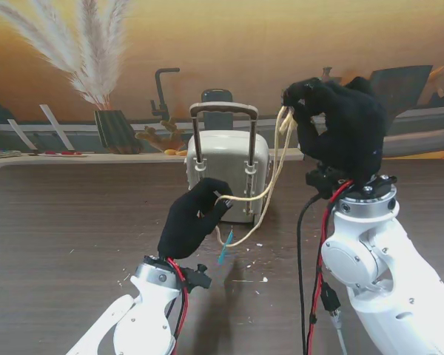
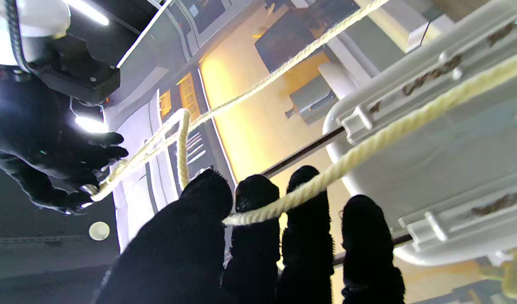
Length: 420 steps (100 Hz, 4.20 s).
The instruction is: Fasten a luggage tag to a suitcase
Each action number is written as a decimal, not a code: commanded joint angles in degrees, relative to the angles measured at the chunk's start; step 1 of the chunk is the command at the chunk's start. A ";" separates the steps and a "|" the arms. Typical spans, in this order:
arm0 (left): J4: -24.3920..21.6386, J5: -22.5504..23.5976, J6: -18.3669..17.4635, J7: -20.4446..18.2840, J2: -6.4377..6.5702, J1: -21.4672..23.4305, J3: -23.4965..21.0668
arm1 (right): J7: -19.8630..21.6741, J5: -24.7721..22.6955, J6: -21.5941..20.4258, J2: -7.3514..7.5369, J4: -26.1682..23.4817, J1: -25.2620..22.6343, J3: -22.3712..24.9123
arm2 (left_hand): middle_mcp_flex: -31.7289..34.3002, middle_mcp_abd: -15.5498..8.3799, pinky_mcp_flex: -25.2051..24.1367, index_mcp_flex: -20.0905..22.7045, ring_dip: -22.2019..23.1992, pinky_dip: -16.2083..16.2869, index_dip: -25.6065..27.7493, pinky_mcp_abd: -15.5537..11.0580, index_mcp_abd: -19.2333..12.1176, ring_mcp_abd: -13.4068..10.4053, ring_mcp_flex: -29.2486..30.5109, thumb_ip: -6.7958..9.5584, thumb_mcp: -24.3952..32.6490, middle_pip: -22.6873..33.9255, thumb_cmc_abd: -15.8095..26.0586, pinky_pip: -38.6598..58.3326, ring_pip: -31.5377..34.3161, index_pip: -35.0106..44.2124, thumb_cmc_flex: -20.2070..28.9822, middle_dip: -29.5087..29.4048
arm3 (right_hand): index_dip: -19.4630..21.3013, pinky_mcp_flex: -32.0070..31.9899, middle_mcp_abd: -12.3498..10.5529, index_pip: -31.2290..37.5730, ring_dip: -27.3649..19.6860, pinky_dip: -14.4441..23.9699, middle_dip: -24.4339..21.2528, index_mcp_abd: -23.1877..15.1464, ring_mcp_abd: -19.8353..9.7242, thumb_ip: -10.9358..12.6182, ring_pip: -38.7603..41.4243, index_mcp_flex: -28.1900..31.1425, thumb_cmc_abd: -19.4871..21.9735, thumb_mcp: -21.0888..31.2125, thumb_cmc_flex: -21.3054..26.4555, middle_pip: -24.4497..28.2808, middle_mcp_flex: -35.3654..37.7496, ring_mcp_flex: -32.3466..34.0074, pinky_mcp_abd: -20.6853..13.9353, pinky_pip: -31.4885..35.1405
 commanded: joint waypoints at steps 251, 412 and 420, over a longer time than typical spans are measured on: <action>-5.34 1.58 16.10 0.84 -1.64 -13.84 -3.02 | 17.57 3.05 24.42 -3.06 34.62 46.75 -25.15 | 0.39 -1.18 2.12 1.15 -0.07 0.61 -4.96 -0.62 -0.85 -0.07 1.52 1.11 -1.58 -3.13 -0.02 2.47 0.22 0.14 2.78 -2.81 | -0.69 -0.28 -0.65 6.62 -0.11 -0.35 -0.31 -3.22 -0.76 -0.20 -0.38 3.63 2.29 0.54 0.98 -1.41 1.67 1.66 0.68 0.09; -5.47 0.11 15.10 3.35 -2.66 -14.66 -0.69 | 21.87 4.48 14.90 1.14 -0.32 0.21 -2.49 | 0.42 -1.02 2.13 1.41 -0.24 0.53 -5.85 -0.50 -0.59 0.22 1.58 1.31 -2.24 -3.23 -0.01 2.52 -0.01 -0.24 3.27 -3.19 | -25.34 -3.73 0.39 3.68 0.88 1.60 -0.52 2.40 1.81 -0.51 -0.08 5.08 1.93 -5.20 -8.42 -1.21 -2.01 0.36 2.27 1.04; -5.80 -0.19 15.01 3.45 -2.72 -14.46 -0.54 | 21.11 5.55 15.27 0.92 0.31 -0.70 -3.31 | 0.47 -1.05 2.16 1.39 -0.26 0.54 -5.91 -0.50 -0.57 0.17 1.59 1.33 -2.23 -3.24 -0.05 2.55 -0.04 -0.30 3.25 -3.21 | -25.62 -3.88 0.55 3.31 0.81 1.62 -0.53 2.81 2.00 -0.42 -0.05 4.75 2.46 -5.33 -8.16 -1.25 -2.01 0.25 2.30 1.04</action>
